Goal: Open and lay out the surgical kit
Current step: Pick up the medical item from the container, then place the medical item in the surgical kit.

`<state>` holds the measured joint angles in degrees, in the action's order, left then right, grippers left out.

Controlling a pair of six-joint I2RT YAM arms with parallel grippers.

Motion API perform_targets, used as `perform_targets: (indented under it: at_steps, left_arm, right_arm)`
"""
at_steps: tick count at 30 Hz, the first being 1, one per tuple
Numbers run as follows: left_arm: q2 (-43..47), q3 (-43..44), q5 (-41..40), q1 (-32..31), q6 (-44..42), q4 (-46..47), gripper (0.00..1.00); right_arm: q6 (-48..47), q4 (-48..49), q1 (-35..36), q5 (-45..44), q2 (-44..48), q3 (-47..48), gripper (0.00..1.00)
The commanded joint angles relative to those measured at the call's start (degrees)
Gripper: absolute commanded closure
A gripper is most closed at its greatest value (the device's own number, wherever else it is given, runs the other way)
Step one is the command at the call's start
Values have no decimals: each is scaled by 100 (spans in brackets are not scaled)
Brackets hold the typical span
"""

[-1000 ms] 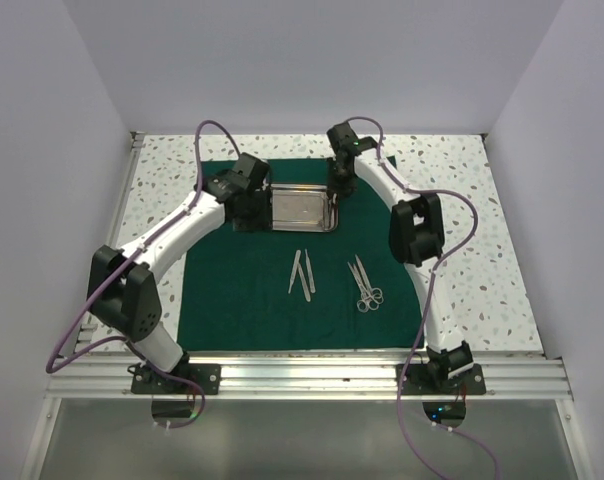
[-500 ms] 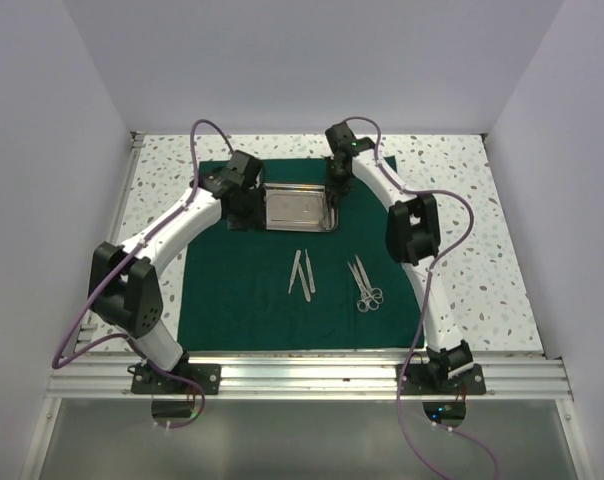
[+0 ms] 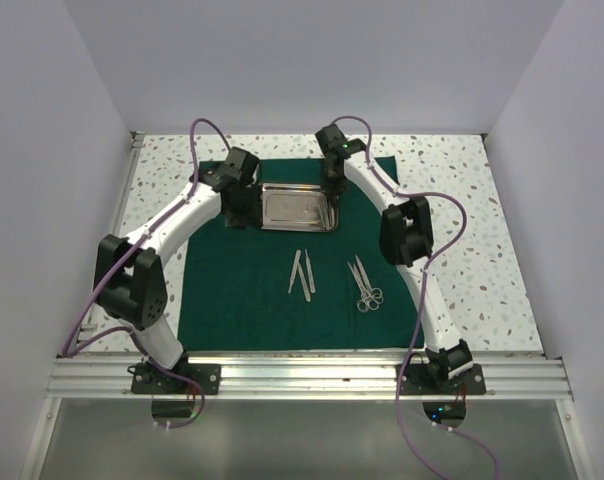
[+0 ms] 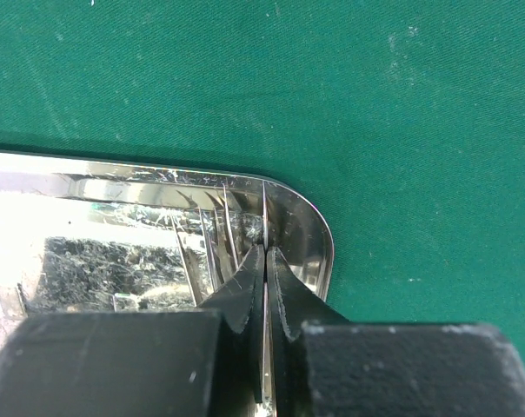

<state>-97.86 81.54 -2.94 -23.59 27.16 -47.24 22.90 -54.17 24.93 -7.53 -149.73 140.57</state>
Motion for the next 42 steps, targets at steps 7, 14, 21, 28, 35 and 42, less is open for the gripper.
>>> perform_targets:
  at_steps: [7, 14, 21, 28, 35, 42]
  left_arm:
    - [-101, 257, 197, 74, -184, 5, 53]
    - [4, 231, 197, 74, -220, 31, 52]
    - [118, 222, 171, 83, -220, 128, 50]
    - [382, 240, -31, 451, -360, 294, 46]
    - [680, 73, -40, 1251, -589, 531, 38]
    - [1032, -155, -287, 1805, -202, 698, 33]
  right_arm:
    - [-206, -296, -58, -319, -22, 347, 100]
    - [-233, -190, -357, -346, 471, 471, 100]
    - [91, 160, -348, -4, 1393, -257, 100]
    - [1093, 442, 161, 735, 2368, -1329, 100]
    - [3272, 1998, 1152, 1957, 3187, -3860, 100]
    - [4519, 2540, 2121, 2405, 2704, -4046, 100]
